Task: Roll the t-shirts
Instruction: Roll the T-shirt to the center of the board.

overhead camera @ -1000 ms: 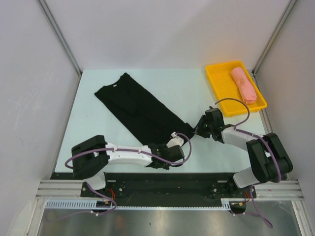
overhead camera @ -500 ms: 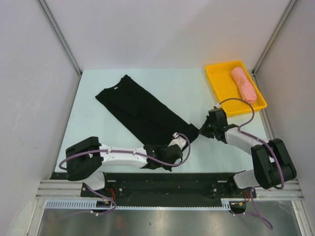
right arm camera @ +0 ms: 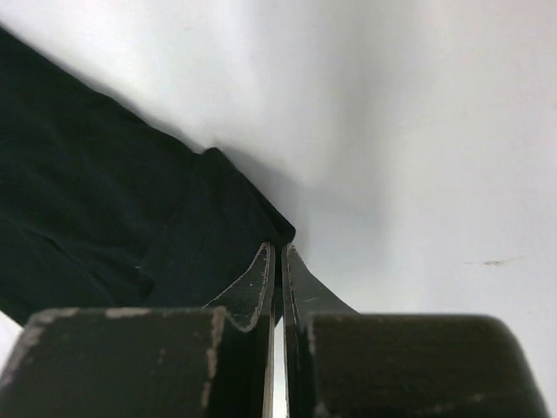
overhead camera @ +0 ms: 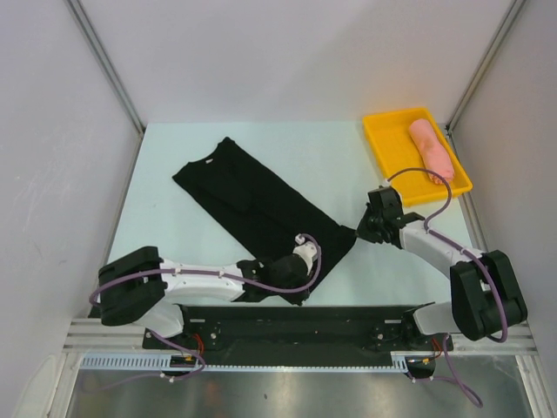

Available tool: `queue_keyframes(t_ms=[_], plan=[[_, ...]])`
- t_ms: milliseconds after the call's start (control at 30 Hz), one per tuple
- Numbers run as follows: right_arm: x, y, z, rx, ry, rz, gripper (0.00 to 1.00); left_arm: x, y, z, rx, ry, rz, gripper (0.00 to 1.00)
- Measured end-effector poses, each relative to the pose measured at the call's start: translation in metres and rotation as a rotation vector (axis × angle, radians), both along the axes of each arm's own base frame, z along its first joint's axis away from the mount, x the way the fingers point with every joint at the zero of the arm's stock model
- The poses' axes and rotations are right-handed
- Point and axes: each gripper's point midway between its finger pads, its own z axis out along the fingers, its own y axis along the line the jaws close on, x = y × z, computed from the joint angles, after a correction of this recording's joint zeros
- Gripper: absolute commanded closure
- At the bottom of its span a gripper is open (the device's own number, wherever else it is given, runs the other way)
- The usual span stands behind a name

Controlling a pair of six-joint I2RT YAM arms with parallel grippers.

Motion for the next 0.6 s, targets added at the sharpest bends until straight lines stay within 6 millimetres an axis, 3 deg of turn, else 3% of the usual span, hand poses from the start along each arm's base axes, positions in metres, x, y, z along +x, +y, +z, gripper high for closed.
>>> queue_keyframes(t_ms=[333,600], plan=[[0.019,0.024,0.012,0.013,-0.01,0.034,0.88,0.011,0.012,0.013,-0.176,0.11,0.064,0.99],[0.026,0.035,0.011,0.021,-0.001,0.04,0.91,0.019,0.025,0.007,-0.228,0.184,0.12,0.98]])
